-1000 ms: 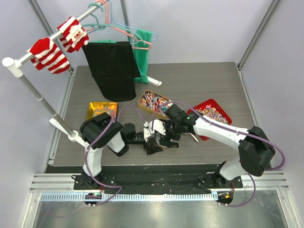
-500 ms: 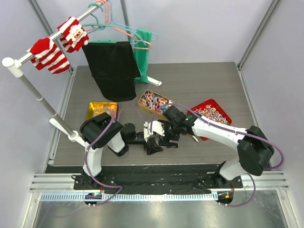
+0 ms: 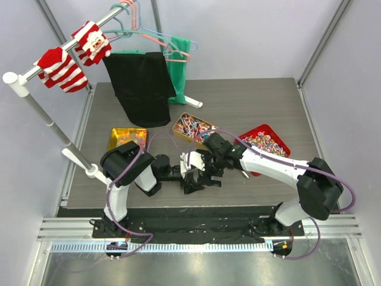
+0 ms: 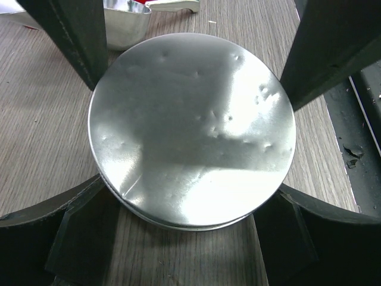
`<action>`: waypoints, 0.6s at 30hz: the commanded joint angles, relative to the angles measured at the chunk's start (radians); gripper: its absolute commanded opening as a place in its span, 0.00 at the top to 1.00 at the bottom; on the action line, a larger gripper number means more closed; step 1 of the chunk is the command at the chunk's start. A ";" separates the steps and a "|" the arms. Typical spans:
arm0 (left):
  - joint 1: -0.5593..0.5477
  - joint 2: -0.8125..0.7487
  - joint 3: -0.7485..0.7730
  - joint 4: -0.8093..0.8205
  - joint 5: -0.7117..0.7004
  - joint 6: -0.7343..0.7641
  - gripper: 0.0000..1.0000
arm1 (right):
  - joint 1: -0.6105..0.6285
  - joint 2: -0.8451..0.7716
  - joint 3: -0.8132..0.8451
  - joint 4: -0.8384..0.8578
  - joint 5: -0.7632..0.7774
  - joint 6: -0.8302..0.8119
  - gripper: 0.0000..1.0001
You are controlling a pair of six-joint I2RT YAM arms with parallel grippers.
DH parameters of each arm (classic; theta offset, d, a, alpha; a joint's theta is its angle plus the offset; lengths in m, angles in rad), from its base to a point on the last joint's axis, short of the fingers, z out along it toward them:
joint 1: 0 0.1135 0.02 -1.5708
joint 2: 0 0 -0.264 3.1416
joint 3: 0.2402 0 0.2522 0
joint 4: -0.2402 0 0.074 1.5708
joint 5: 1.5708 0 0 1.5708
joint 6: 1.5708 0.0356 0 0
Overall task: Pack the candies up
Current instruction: Close the bottle lid on the packing bottle.
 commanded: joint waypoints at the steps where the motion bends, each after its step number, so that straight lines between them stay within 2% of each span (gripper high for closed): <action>1: -0.009 0.027 0.008 0.189 -0.031 0.025 0.13 | 0.008 -0.042 0.006 0.045 -0.030 0.018 0.05; 9: -0.009 0.026 0.008 0.189 -0.032 0.025 0.13 | 0.008 -0.053 -0.005 0.034 -0.006 0.007 0.04; 18: -0.009 0.026 0.007 0.189 -0.035 0.028 0.13 | -0.008 -0.047 -0.009 0.023 -0.047 0.001 0.21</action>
